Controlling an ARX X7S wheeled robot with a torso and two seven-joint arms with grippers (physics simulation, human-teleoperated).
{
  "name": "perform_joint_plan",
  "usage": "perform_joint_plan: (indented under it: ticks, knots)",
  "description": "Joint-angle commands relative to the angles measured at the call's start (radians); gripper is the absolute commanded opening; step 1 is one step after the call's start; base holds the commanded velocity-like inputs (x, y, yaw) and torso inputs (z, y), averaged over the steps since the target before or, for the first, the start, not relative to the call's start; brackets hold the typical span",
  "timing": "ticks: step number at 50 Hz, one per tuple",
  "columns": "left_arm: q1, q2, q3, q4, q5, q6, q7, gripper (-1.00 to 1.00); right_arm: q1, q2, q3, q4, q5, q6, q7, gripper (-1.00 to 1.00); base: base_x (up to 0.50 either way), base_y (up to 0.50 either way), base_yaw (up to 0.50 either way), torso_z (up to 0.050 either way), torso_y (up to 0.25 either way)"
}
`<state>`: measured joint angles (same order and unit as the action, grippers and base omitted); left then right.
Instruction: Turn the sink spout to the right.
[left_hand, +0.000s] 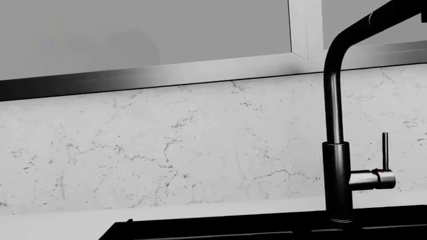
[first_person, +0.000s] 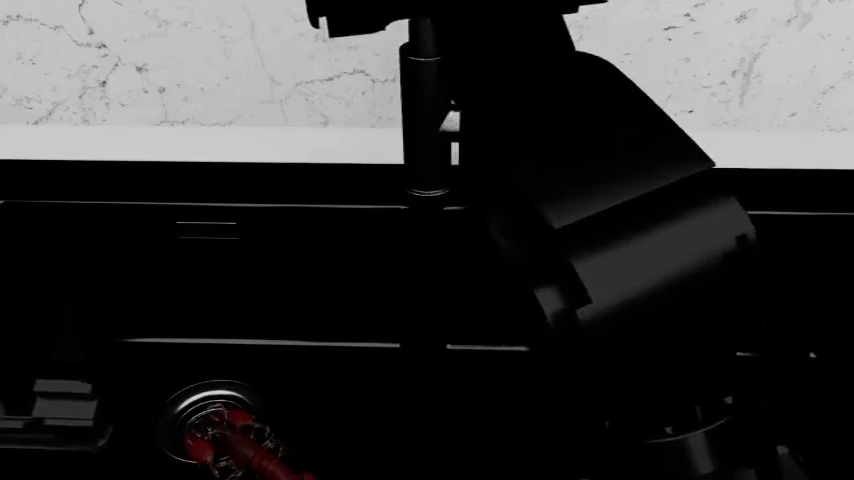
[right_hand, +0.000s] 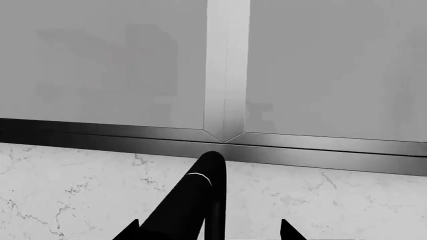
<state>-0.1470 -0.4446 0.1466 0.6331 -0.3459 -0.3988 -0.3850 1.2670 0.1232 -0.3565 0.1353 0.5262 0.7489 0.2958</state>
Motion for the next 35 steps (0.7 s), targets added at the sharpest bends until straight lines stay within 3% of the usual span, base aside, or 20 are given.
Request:
perform_joint_plan:
  ticks: [1,35]
  knots:
    - [-0.002,-0.002,0.005,-0.005,-0.002,0.0,0.001,1.0,-0.006,0.023,0.005,-0.038,0.01,0.021,0.025,1.0,0.0,0.0,0.0,0.0,0.0]
    - [-0.006,-0.01,0.018,-0.006,-0.003,-0.005,-0.003,1.0,-0.049,0.083,0.018,-0.135,0.033,0.054,0.077,1.0,0.0,0.0,0.0,0.0,0.0]
